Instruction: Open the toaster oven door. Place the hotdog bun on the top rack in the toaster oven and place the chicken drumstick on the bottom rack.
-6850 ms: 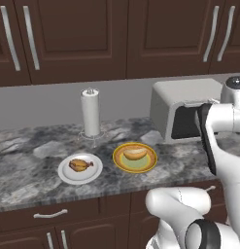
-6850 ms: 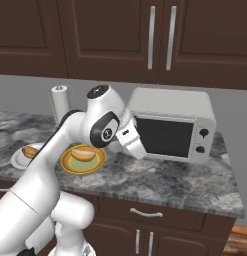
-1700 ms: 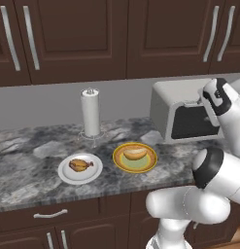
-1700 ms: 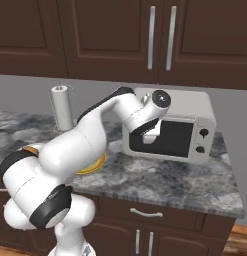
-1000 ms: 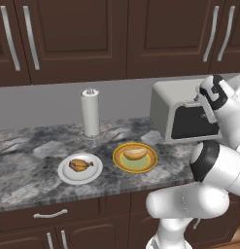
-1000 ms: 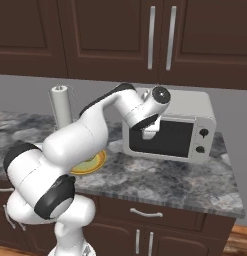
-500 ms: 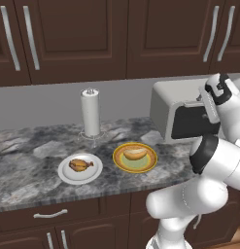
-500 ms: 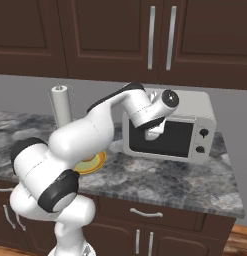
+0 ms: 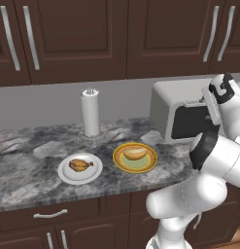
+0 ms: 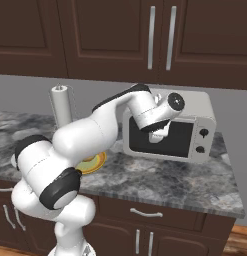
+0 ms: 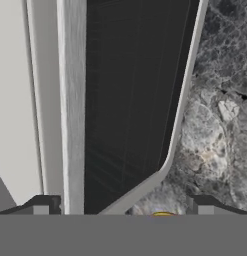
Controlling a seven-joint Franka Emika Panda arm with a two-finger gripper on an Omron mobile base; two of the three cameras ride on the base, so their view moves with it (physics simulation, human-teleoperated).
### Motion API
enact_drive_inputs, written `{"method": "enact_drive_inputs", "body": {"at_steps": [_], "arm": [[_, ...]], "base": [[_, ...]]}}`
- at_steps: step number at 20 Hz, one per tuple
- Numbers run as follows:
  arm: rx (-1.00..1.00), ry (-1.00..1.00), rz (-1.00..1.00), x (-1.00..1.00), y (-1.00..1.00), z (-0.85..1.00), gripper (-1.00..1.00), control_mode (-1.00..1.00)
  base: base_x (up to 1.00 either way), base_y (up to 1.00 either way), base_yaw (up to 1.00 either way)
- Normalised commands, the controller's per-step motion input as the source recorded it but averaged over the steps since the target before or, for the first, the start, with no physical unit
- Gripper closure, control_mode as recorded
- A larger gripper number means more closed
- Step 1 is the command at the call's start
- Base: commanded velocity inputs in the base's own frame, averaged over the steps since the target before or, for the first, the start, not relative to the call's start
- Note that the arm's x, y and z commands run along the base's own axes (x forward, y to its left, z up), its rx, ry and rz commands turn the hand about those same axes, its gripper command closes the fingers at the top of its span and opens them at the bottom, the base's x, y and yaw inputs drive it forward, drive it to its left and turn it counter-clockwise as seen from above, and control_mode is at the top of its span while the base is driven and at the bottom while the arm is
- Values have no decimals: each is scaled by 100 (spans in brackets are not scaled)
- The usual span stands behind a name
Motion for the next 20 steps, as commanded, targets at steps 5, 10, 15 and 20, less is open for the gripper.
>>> {"method": "enact_drive_inputs", "body": {"at_steps": [5,10,15,20], "arm": [[0,0,0,3,0,-16,-100,-100],[0,2,0,1,0,-27,-100,-100],[0,0,0,8,0,-15,-100,-100],[0,-3,0,2,1,12,-100,-100]], "base": [[0,0,0],[0,0,0],[0,0,0],[0,0,0]]}}
